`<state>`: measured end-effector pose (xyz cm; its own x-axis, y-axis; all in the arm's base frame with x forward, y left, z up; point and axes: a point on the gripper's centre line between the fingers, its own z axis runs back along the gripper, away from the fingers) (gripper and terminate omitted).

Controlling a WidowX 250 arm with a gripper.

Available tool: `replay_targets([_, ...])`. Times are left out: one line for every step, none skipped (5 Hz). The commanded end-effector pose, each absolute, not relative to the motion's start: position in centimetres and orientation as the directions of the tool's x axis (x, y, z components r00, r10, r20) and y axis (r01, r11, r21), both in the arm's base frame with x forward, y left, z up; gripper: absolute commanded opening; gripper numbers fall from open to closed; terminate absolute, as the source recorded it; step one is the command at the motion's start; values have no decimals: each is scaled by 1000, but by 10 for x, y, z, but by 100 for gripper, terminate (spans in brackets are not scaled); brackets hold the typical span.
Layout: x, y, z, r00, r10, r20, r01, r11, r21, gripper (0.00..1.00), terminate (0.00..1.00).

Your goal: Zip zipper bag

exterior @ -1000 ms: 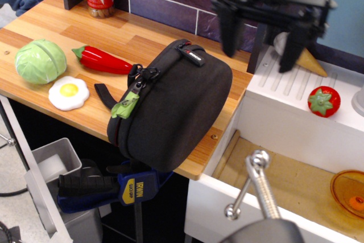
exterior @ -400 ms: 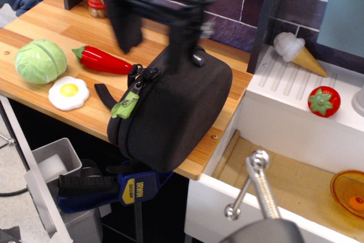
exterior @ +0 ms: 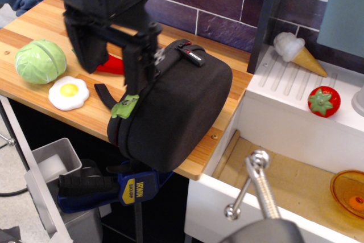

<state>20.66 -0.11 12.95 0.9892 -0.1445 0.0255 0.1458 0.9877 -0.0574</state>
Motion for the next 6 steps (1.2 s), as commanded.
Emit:
replay_targets([204,-2,118,982,-165,93,171,984,-55,100,0])
replay_targets([205,-4,110,980,-146,132,154,987,-53,100,0])
replay_targets([208,-4,102,981,-150,122,156,987,-41,100,0])
replay_targets([208,-7,97,978,-162,129,168,985,-34,100,0])
replay_targets([207,-11,96,976,-163,143,170,985,-36,100,0])
replay_targets([210,-12,102,975,-156,155,166,985,-50,0,0])
